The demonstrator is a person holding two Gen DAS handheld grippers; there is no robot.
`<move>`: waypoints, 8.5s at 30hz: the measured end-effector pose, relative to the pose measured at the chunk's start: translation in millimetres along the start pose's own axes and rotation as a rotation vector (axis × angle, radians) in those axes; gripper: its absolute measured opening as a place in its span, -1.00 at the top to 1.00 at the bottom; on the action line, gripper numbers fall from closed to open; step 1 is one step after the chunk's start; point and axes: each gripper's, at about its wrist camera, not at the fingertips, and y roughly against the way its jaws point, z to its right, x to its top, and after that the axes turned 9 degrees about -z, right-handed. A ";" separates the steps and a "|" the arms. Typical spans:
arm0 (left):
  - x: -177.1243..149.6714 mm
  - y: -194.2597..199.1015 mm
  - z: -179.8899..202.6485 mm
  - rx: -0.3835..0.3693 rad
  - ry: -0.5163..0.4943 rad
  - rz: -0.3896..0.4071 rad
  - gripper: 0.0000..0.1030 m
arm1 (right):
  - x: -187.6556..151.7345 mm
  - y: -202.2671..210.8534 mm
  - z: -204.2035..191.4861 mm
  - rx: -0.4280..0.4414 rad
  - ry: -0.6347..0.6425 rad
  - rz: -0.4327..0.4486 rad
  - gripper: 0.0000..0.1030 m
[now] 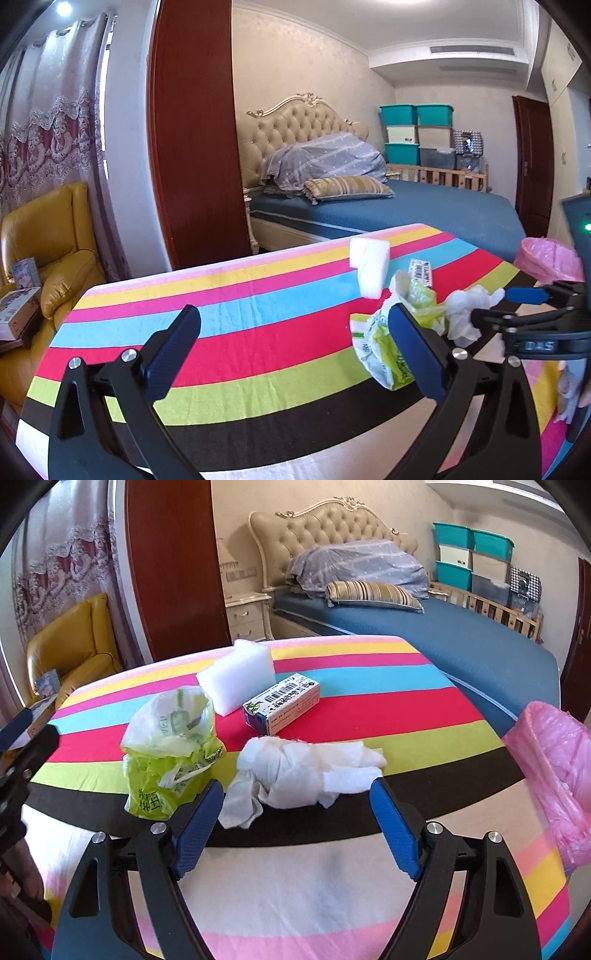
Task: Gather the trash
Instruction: 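Grasp the white tissue with the right gripper while the left grasps the green plastic bag, then carry the green bag and tissue over the pink wastebasket with both grippers, then open both grippers to drop the bag and tissue into the wastebasket, then move both open grippers back to the foam block and medicine box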
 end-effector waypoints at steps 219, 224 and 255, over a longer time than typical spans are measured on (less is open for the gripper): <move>62.5 -50.0 268.1 -0.357 -0.244 -0.052 -0.91 | -74.5 130.7 254.1 -0.125 -0.057 0.270 -0.49; 47.7 -48.7 217.5 -0.261 -0.247 -0.064 -0.91 | -64.1 111.5 217.4 -0.080 -0.016 0.238 -0.50; 24.4 -58.1 -38.0 0.009 0.077 -0.077 -0.91 | 70.3 -66.5 -29.9 -0.022 0.009 -0.039 -0.50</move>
